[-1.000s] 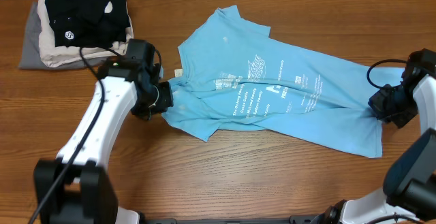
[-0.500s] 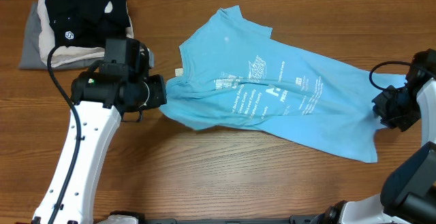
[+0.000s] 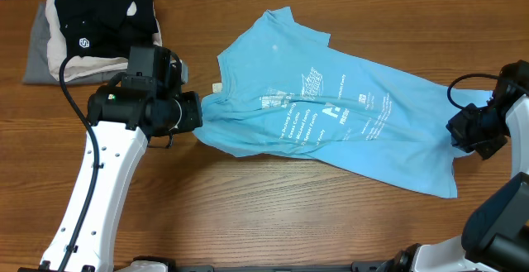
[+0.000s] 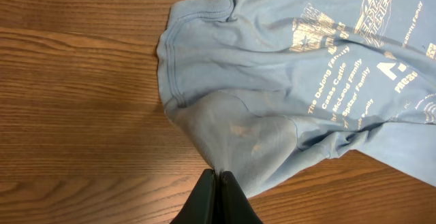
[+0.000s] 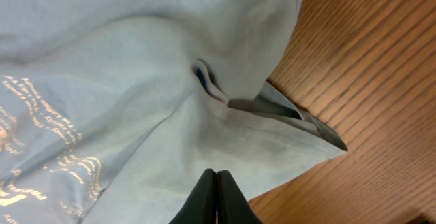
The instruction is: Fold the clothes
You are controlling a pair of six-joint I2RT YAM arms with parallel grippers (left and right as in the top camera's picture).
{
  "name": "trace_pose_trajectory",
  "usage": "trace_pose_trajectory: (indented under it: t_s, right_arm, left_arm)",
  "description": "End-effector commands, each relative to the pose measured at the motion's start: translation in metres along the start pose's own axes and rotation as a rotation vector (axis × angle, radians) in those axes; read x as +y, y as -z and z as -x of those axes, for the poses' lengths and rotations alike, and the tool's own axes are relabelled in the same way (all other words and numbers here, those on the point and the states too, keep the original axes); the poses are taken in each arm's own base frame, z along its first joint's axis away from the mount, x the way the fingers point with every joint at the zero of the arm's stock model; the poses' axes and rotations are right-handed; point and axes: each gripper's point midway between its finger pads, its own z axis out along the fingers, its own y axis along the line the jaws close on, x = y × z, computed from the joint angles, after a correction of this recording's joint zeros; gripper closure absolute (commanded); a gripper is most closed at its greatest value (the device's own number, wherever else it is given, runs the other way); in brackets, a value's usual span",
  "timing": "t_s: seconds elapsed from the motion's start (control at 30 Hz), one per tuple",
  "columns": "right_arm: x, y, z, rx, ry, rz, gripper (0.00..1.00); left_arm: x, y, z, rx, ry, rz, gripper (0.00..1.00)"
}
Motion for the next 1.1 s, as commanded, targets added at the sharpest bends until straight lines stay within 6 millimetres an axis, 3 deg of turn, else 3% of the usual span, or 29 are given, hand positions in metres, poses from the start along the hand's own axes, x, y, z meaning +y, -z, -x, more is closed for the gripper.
trace_pose_trajectory:
  t_s: [0.0,0.37,0.4,0.47,0.53,0.67,0.77,0.87,0.97,1.07]
  right_arm:
    - [0.011,0.019,0.009,-0.068,0.033,0.059,0.96]
    - [0.012,0.016,0.012,-0.081,0.065,0.063,0.96]
    - [0.013,0.014,0.014,-0.09,0.065,0.064,0.92]
    - [0.014,0.008,0.017,-0.104,0.066,0.07,0.61]
    - [0.013,0.0,0.018,-0.11,0.066,0.071,0.51]
    - [0.009,-0.017,0.018,-0.102,0.063,0.045,0.53]
    - [0.007,-0.03,0.015,-0.071,0.062,0.03,0.67]
    - [0.005,-0.041,0.012,-0.043,0.061,0.017,0.72]
    - [0.004,-0.047,0.012,-0.032,0.06,0.008,0.73]
    - [0.002,-0.052,0.015,-0.031,0.059,-0.006,0.63]
  left_arm:
    - [-0.004,0.001,0.003,-0.01,-0.035,-0.01,0.96]
    - [-0.006,0.001,0.01,-0.035,-0.039,-0.017,0.96]
    - [-0.007,0.001,0.01,-0.038,-0.04,-0.018,0.96]
    - [-0.007,0.001,0.011,-0.043,-0.041,-0.019,0.96]
    - [-0.007,0.001,0.012,-0.045,-0.041,-0.02,0.96]
    - [-0.007,0.001,0.012,-0.044,-0.041,-0.02,0.96]
    - [-0.007,0.001,0.012,-0.045,-0.041,-0.02,0.96]
    - [-0.007,0.001,0.012,-0.045,-0.042,-0.018,0.96]
    - [-0.007,0.001,0.012,-0.045,-0.041,-0.018,0.96]
    - [-0.007,0.001,0.012,-0.044,-0.041,-0.018,0.96]
